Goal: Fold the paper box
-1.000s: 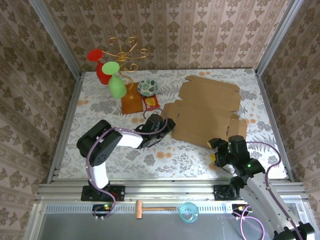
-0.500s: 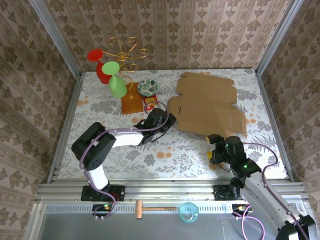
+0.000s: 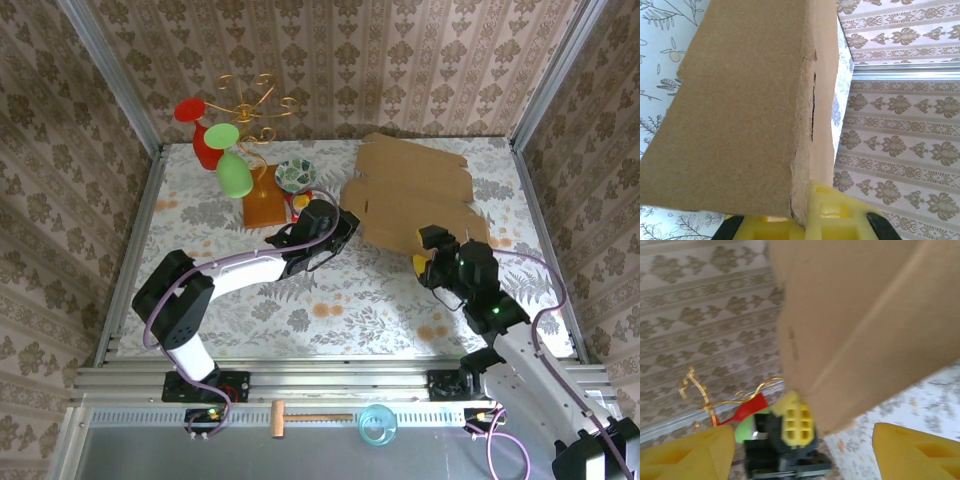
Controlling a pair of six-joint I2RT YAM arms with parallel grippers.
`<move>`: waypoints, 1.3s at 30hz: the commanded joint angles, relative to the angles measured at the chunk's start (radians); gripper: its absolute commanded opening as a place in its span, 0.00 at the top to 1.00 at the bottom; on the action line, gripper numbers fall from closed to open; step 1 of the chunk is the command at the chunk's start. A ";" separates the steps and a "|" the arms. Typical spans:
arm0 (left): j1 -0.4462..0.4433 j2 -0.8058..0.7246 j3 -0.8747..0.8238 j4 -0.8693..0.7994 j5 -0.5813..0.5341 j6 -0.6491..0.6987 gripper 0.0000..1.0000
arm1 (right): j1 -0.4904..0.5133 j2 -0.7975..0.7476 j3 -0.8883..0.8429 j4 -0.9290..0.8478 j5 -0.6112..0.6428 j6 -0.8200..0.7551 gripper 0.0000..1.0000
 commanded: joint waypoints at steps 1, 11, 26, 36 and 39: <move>0.001 -0.033 0.044 -0.037 0.020 -0.017 1.00 | 0.011 0.053 -0.002 0.019 0.021 0.001 0.29; 0.028 -0.047 0.056 -0.061 0.057 -0.007 1.00 | 0.086 -0.061 0.035 -0.189 0.112 0.037 0.26; 0.044 -0.070 0.078 -0.103 0.101 -0.016 1.00 | 0.116 0.246 0.017 0.142 0.210 0.084 0.37; 0.068 -0.212 0.230 -0.417 0.080 0.236 0.47 | 0.013 0.320 0.584 -0.341 0.274 -0.206 1.00; 0.071 -0.309 0.321 -0.563 -0.010 0.390 0.31 | 0.001 0.376 0.826 -0.499 0.309 -0.245 1.00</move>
